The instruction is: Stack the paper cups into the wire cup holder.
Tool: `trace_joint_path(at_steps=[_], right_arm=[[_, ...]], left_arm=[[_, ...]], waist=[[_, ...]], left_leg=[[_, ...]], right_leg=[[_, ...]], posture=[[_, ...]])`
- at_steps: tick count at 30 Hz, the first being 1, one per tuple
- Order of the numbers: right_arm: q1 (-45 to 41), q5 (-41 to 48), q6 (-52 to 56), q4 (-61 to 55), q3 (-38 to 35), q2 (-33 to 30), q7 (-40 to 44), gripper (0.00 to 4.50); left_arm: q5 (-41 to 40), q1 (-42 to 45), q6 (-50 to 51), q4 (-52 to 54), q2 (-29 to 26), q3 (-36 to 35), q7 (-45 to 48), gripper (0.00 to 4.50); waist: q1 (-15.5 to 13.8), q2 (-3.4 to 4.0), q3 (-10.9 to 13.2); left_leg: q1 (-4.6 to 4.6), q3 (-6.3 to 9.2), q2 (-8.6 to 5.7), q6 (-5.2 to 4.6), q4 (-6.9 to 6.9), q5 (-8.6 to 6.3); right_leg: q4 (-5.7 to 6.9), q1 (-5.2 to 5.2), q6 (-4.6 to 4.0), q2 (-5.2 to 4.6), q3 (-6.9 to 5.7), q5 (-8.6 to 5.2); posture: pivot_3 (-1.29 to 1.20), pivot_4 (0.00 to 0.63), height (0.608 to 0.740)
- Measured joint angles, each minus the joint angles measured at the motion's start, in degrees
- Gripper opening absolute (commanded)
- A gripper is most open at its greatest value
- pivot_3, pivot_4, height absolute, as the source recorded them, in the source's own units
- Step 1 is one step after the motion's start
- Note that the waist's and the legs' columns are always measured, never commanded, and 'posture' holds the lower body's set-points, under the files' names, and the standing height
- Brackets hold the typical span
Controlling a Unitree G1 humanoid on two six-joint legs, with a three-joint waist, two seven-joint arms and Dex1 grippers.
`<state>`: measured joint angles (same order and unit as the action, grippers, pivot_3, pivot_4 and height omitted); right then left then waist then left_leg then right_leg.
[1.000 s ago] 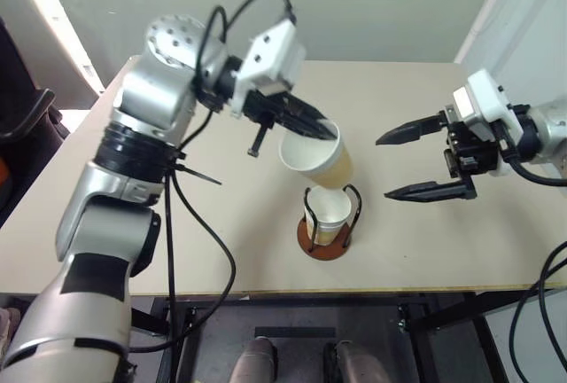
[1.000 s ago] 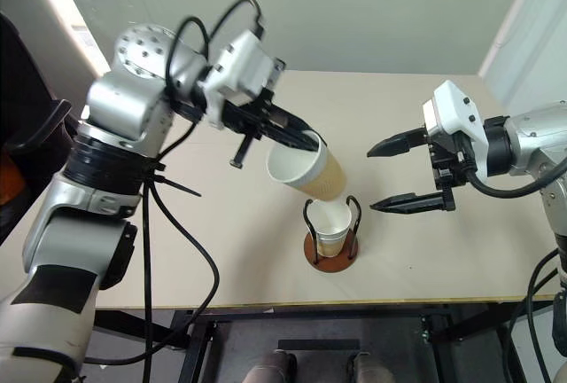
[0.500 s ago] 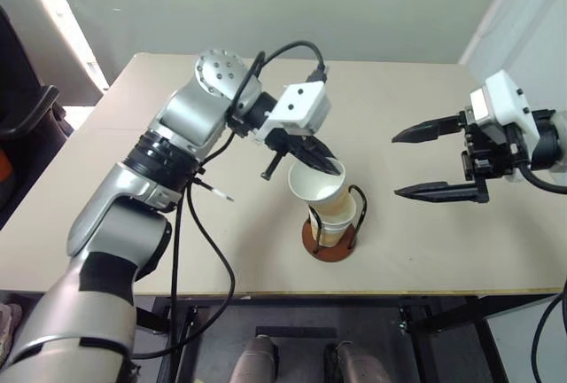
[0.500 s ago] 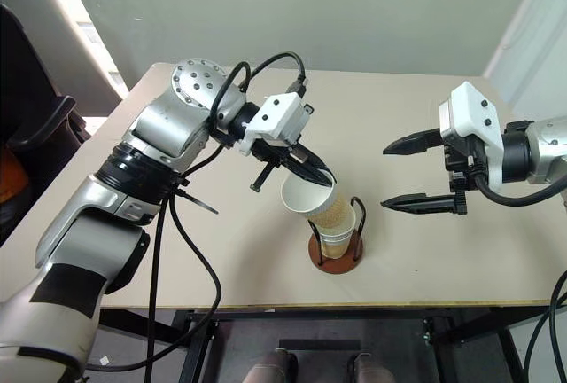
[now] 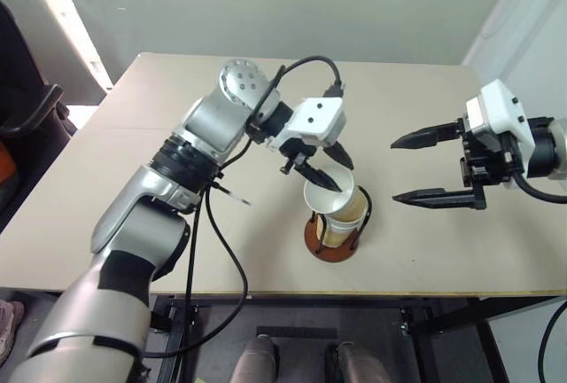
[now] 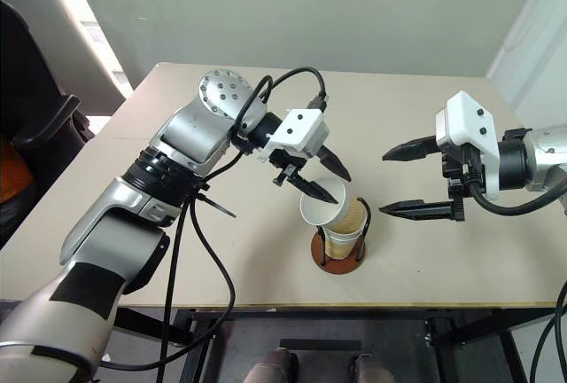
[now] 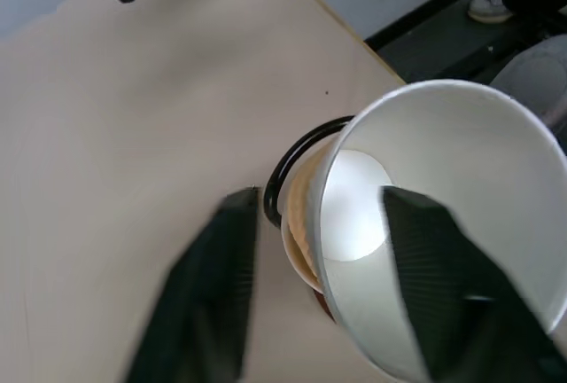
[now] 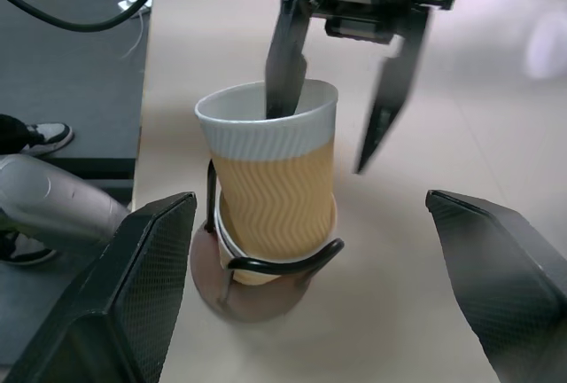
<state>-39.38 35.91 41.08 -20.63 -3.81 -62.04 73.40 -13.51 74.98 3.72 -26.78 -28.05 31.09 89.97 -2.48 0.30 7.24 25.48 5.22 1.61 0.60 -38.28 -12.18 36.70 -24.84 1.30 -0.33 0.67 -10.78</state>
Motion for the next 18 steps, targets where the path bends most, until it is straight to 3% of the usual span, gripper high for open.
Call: trace_joint_path(at_steps=[7,18], right_arm=[[-0.7,-0.2,-0.6,0.8,1.0,0.6,-0.2,4.33],[-1.8,-1.8,-2.6,3.5,2.7,0.4,-0.1,4.33]], left_arm=[[0.4,0.0,-0.1,-0.1,0.6,-3.1,0.1,3.02],[2.6,2.1,-3.6,-5.9,8.1,-10.1,-4.2,3.02]], waist=[[0.0,0.00,0.0],[-0.4,0.00,0.0]], left_leg=[[0.00,-0.03,0.00,-0.02,0.00,-0.01],[0.01,-0.13,-0.02,-0.13,-0.10,-0.08]], right_leg=[[-0.02,0.00,0.04,0.02,0.04,0.01],[-0.06,0.02,0.16,0.00,0.16,0.05]], posture=[[0.00,0.150,0.740],[0.00,0.150,0.740]])
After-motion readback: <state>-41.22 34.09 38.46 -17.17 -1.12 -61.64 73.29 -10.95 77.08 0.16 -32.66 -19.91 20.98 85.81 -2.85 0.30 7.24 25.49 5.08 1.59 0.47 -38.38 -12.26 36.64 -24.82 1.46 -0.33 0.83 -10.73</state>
